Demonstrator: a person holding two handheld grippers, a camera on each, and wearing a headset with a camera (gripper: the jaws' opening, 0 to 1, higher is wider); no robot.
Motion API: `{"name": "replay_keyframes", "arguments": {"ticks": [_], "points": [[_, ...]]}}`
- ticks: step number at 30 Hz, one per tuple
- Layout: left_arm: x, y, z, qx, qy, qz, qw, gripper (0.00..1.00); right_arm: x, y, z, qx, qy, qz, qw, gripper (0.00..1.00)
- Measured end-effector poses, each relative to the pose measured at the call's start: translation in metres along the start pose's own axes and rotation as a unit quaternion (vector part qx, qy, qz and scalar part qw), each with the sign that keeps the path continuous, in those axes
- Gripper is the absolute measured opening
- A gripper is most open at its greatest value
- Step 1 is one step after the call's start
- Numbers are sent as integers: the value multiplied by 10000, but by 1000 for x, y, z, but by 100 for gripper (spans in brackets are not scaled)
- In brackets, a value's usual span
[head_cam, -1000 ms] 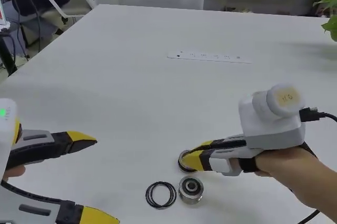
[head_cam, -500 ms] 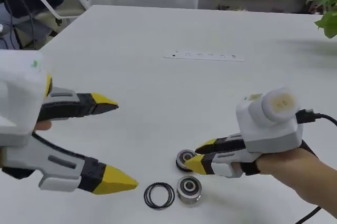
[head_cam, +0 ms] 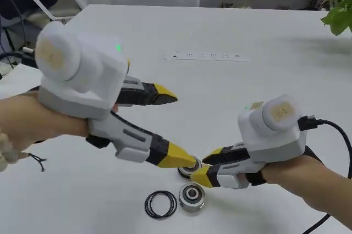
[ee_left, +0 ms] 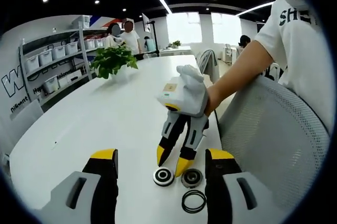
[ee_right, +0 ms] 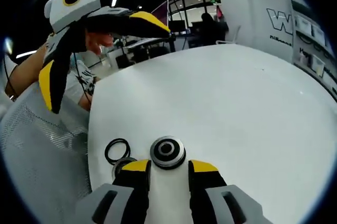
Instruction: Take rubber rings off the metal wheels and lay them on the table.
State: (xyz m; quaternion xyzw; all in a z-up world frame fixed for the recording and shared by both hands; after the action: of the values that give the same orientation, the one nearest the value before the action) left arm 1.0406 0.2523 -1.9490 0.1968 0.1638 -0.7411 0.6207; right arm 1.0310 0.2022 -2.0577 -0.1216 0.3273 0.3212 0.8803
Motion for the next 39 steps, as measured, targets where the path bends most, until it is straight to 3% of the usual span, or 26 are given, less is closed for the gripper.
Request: {"name": "replay_keyframes", "arguments": {"ticks": [7, 12, 15, 19, 24, 27, 29, 36, 39], "points": [[22, 14, -23, -29, 95, 155, 9998, 55, 1, -2, -1, -18, -3, -47, 10000, 26], [36, 14, -49, -316, 188, 243, 9990, 52, 3, -1, -1, -44, -13, -61, 10000, 25], [41, 12, -58, -368, 270, 214, 9987, 49, 3, 0, -1, -70, -18, -62, 10000, 24], [42, 13, -61, -434, 192, 229, 9986, 40, 3, 0, -2, -104, -17, -50, 9999, 23], [43, 17, -68, -507, 228, 337, 9979, 36, 3, 1, -2, -148, -26, -46, 9999, 23], [45, 17, -67, -571, 121, 419, 9974, 27, 3, 1, -2, -159, -30, -41, 9999, 23], [49, 15, -68, -529, 161, 349, 9979, 21, 3, 1, -2, -165, -34, -36, 9999, 22], [55, 8, -76, -579, 344, 200, 9975, 16, 3, 3, -2, -278, -40, 2, 9996, 20], [55, 6, -76, -686, 284, 151, 9971, 13, 3, 2, -2, -295, -48, 12, 9996, 20]]}}
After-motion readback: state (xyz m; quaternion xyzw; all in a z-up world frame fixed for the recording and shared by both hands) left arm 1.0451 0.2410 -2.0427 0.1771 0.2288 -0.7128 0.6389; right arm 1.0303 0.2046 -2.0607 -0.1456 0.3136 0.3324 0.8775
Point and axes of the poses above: the centre of the closed fingertips' face, and the gripper's own axes: x roughly forward along the fingers, y roughly to its left, z roughly out of its top, the point moved 3 cm from there along -x, roughly backward along the fingers, and after that the axes turned 15 degrees about -z, right-handed, at the moved point
